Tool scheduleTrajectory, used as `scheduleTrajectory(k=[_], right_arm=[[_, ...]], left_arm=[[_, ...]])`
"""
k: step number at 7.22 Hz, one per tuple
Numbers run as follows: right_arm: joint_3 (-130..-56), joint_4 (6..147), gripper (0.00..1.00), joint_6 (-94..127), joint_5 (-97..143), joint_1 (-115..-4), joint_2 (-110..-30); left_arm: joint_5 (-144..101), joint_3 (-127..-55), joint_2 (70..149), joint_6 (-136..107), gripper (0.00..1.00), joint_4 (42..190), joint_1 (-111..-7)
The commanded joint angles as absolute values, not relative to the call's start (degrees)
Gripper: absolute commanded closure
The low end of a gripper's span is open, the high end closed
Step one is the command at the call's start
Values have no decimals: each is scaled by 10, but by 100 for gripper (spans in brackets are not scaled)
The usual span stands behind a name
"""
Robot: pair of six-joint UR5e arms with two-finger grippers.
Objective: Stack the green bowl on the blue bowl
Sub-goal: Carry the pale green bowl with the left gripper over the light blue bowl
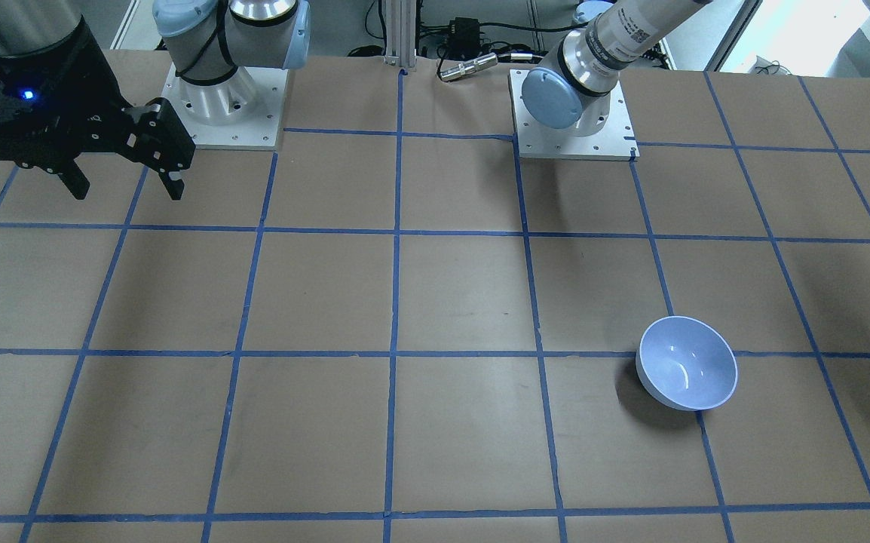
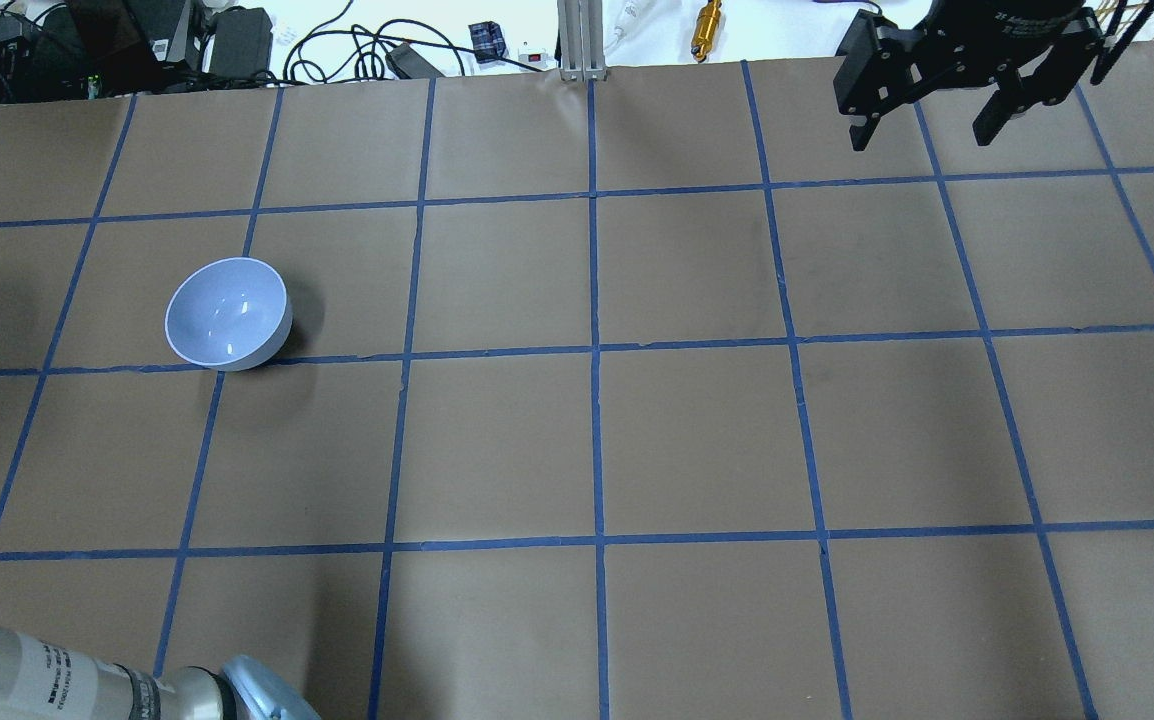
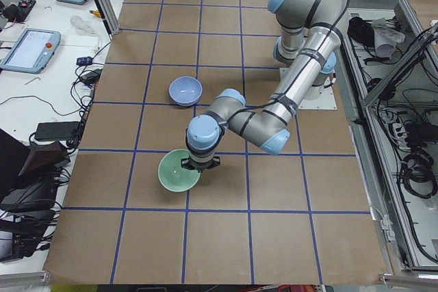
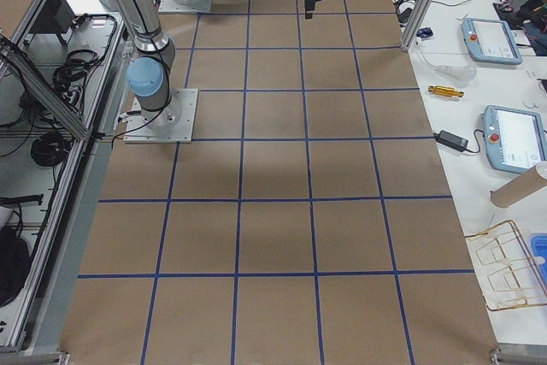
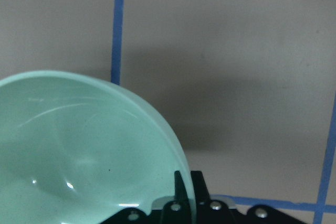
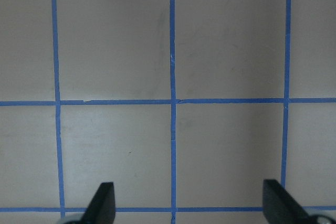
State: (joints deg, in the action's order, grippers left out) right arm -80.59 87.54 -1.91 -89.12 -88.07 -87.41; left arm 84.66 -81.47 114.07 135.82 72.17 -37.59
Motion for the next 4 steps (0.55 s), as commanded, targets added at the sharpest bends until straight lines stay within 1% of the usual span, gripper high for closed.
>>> scheduleTrajectory(k=[1,4], right_arm=[[-806,875,0,-18,-891,-881,-875],[-806,875,0,-18,-891,-881,-874]], left_arm=[[827,-863,1070,1262,100,739,-459],[831,-952,1012,1099,100,730,-583]])
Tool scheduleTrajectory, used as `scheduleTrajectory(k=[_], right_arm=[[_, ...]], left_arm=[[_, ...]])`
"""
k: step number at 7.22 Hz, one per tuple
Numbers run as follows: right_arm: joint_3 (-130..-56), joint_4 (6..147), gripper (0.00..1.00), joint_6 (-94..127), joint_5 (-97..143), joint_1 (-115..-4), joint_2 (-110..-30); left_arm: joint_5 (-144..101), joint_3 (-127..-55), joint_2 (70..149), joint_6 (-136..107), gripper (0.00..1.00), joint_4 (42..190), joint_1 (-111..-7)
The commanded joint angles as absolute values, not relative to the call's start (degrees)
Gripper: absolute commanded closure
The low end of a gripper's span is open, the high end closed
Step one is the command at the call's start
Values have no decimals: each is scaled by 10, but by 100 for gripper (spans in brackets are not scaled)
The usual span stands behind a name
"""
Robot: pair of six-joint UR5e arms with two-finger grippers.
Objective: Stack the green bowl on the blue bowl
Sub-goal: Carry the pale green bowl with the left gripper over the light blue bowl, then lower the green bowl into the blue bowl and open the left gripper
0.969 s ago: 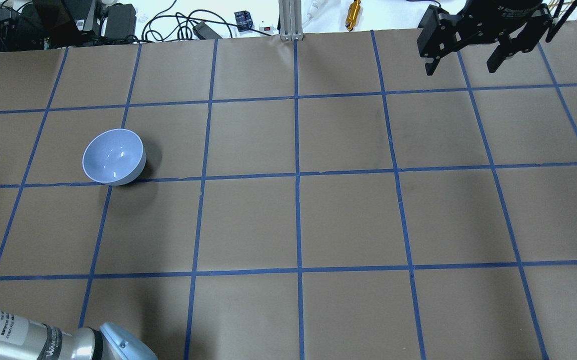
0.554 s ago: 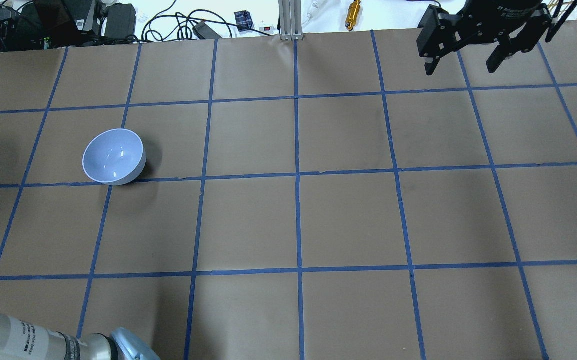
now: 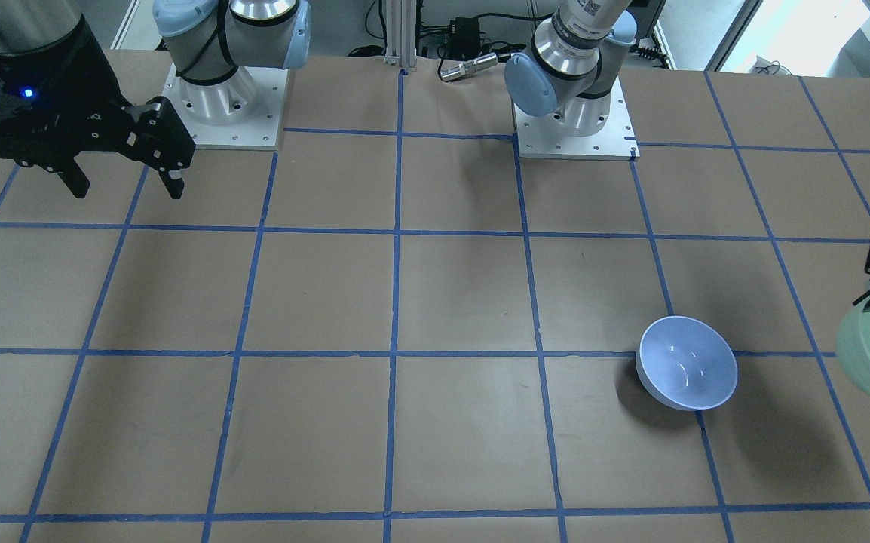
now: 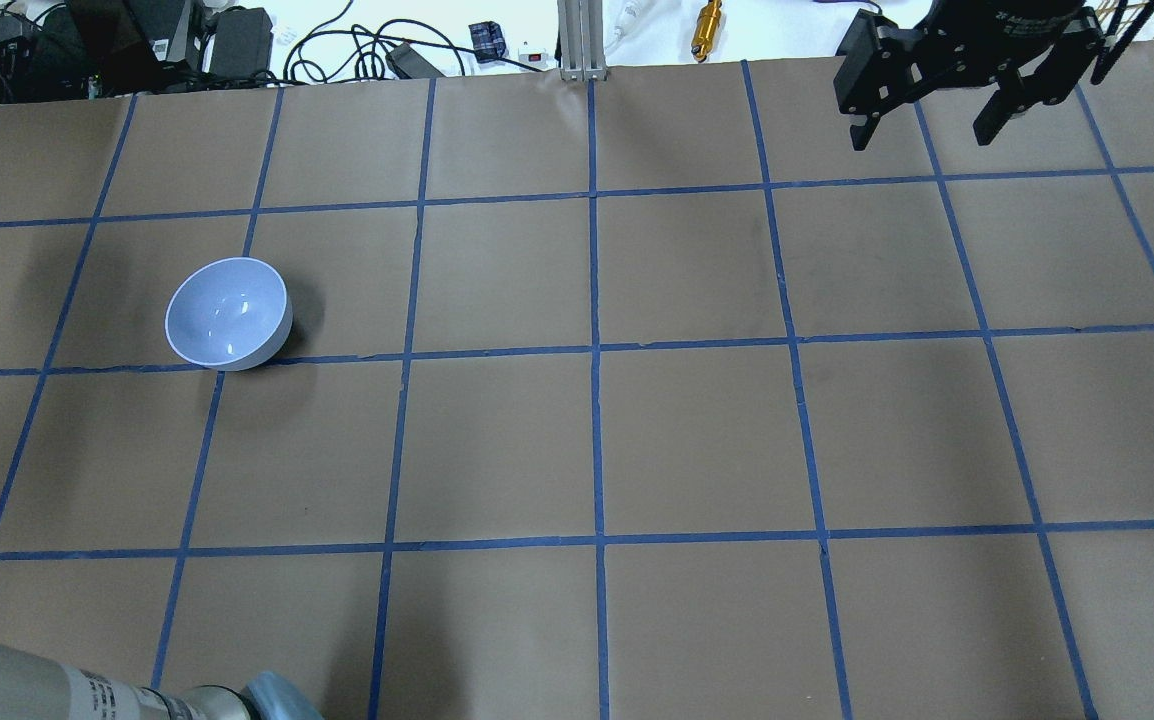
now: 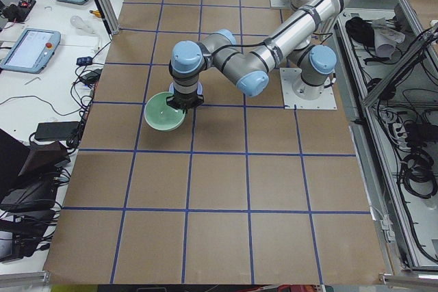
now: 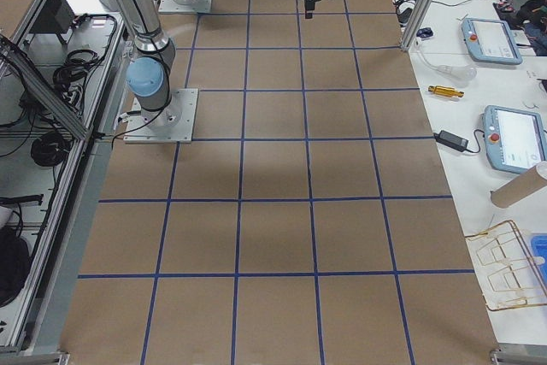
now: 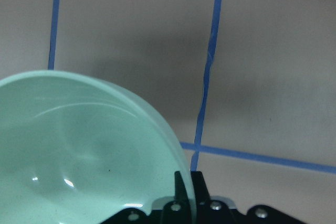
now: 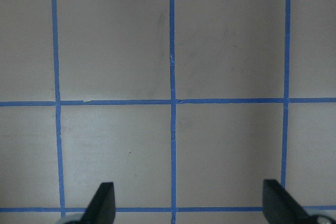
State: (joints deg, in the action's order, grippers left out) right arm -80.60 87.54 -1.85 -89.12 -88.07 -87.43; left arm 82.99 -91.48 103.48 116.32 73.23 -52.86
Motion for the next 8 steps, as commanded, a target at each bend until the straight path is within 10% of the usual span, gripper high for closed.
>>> scheduleTrajectory(k=[1,7,8], right_arm=[[-806,875,0,-18,-891,-881,-874],[-806,875,0,-19,-892,-881,-874],[-806,875,0,-19,-891,-881,-875]], left_arm=[[851,-985,996,1052,100,713,-614],[868,-1159,982,989,100,515,-662],[867,-1154,988,990,12,518,-661]])
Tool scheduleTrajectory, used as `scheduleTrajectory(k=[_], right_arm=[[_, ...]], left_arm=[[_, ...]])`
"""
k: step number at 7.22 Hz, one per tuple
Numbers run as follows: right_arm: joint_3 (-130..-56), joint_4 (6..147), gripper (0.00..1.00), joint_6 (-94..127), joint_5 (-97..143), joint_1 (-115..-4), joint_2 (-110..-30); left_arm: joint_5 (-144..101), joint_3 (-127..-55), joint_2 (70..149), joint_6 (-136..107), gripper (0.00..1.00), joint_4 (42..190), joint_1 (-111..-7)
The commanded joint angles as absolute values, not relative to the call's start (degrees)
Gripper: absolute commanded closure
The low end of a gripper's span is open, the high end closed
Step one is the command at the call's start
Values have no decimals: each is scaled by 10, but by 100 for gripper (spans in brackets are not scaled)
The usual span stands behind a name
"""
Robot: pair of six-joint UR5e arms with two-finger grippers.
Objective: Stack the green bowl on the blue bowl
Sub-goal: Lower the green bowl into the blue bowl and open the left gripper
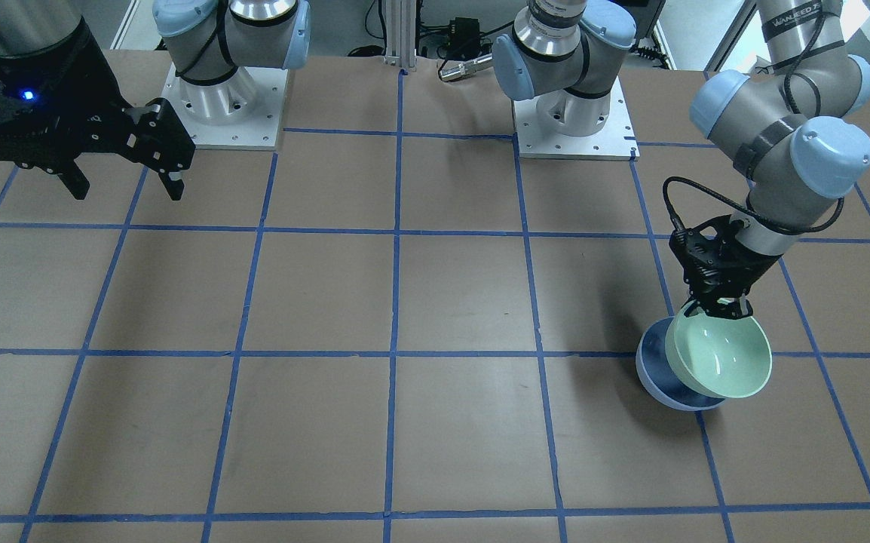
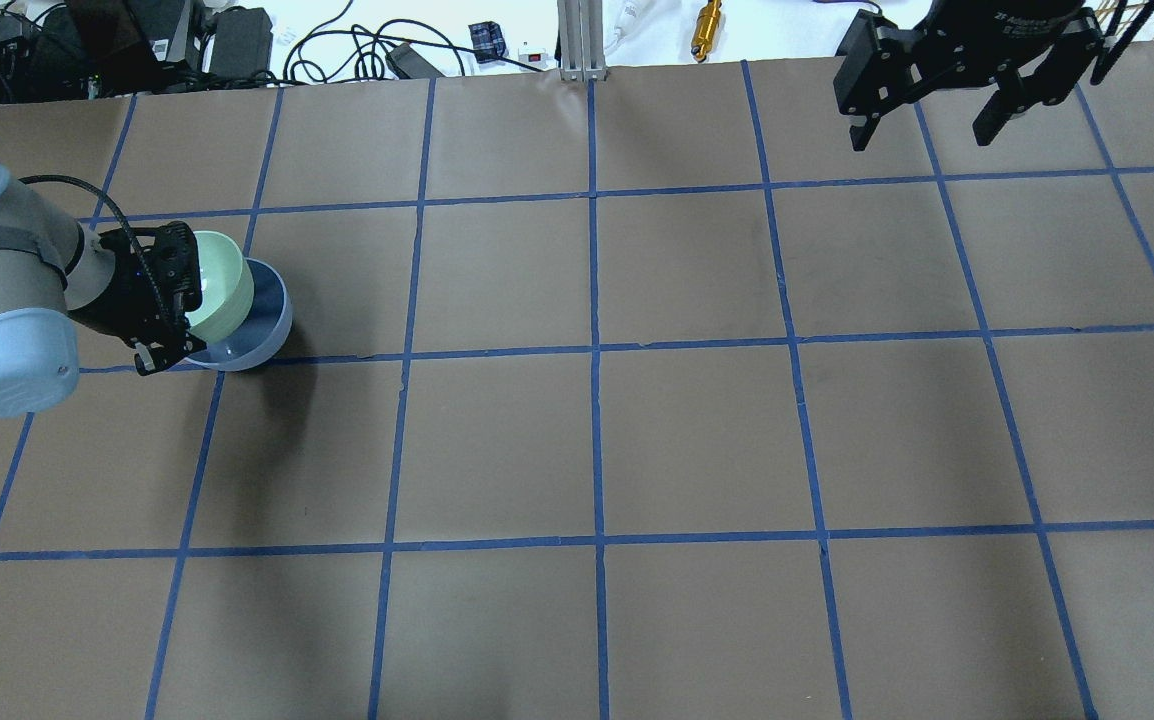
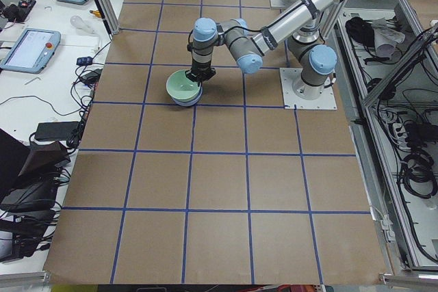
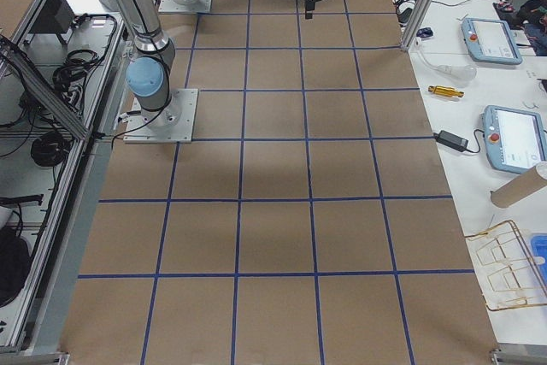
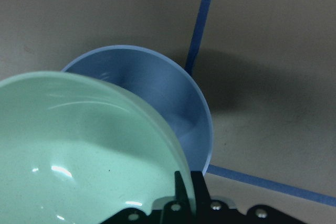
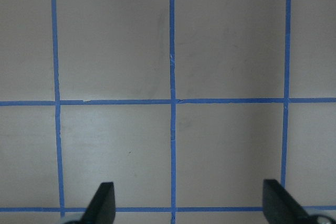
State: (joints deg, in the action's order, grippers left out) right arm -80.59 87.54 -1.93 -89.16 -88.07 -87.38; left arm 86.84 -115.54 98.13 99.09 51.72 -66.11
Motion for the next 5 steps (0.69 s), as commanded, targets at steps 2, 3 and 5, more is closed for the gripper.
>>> scheduleTrajectory(k=[2,3,5], right_arm=[[-806,875,0,-19,-891,-881,-874],[-806,875,0,-19,-892,-881,-874],[-806,875,0,-19,-892,-881,-874]], left_arm=[[863,-1124,986,984,0,530,-661],[860,-1085,972,971,0,604,-660],[844,-977,936,860,0,794,-660]])
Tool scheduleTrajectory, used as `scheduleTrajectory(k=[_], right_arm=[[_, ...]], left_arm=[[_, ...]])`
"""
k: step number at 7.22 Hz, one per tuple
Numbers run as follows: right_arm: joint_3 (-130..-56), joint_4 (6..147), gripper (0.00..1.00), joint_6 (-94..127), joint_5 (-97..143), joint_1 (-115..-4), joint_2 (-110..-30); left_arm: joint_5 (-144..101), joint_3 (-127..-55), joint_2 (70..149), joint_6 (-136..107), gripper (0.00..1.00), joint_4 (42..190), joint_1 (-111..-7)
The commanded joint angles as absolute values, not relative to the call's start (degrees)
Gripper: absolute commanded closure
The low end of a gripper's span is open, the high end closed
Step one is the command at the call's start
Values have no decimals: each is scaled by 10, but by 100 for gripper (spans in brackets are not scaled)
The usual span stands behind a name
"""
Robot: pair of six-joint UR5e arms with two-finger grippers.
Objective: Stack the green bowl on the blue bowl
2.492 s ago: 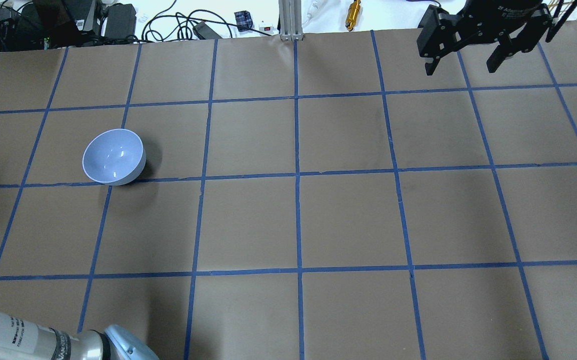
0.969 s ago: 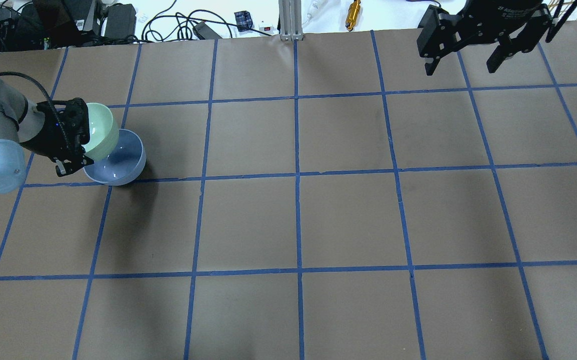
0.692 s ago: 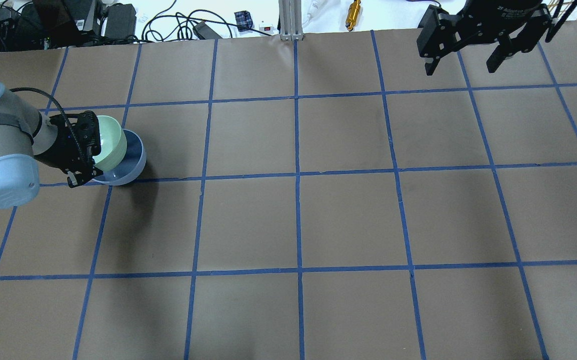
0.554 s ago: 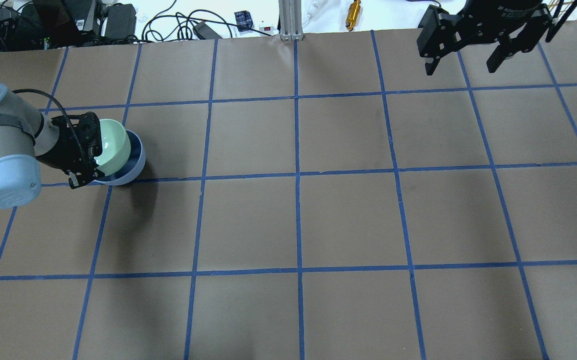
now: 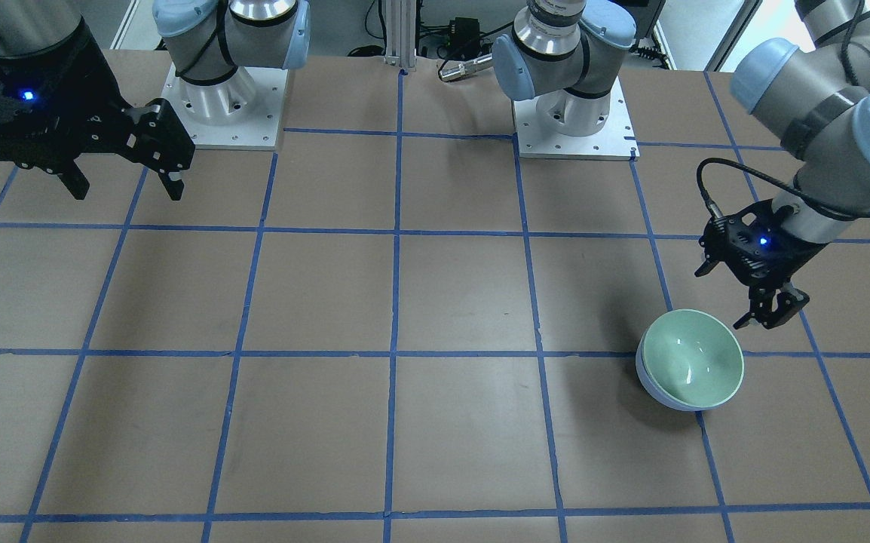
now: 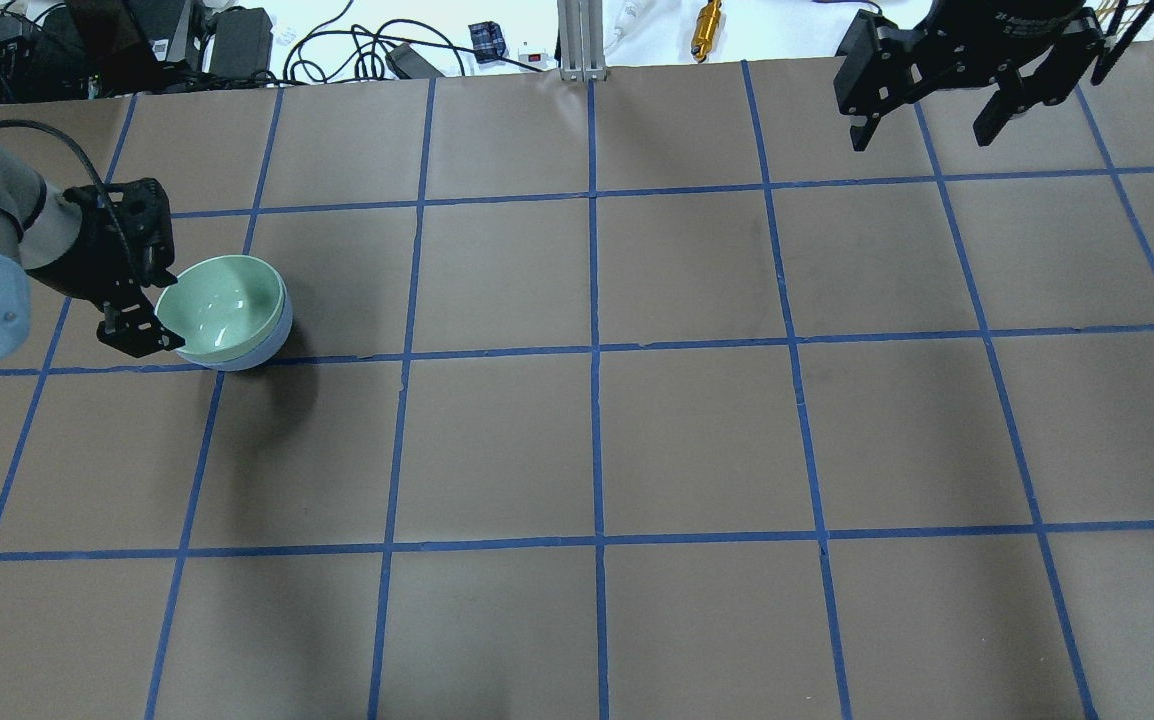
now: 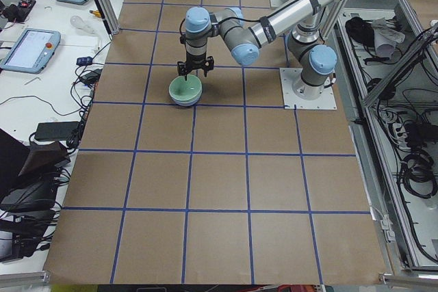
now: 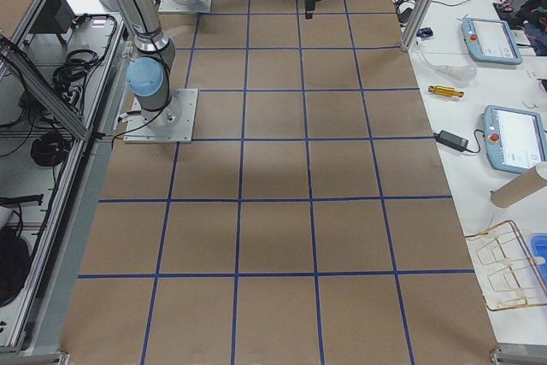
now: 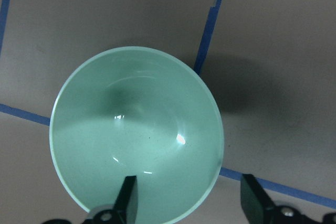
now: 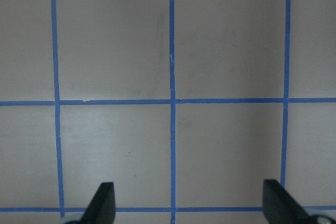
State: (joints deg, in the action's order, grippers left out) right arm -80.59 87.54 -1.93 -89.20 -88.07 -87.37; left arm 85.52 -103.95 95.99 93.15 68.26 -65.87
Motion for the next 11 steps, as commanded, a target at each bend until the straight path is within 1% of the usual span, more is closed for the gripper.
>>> scheduleTrajectory(k=[1,3,4,6,8,11], right_arm=[[-806,875,0,-19,-892,-881,-874],[-806,875,0,-19,-891,-881,-875],[-806,875,0,-19,-891,-881,-874],[-806,875,0,-19,-891,-881,-875],[-806,875,0,-19,-891,-881,-874],[-806,875,0,-19,-892,-881,-874]], left_arm=[[814,-941,912,723,0,843,-666],[810,-928,869,567,0,881,-709],[814,-926,863,477,0,881,-744],[817,-892,881,312,0,884,-823],[817,-882,892,104,0,876,-876],[862,-855,911,-2,0,890,-919]])
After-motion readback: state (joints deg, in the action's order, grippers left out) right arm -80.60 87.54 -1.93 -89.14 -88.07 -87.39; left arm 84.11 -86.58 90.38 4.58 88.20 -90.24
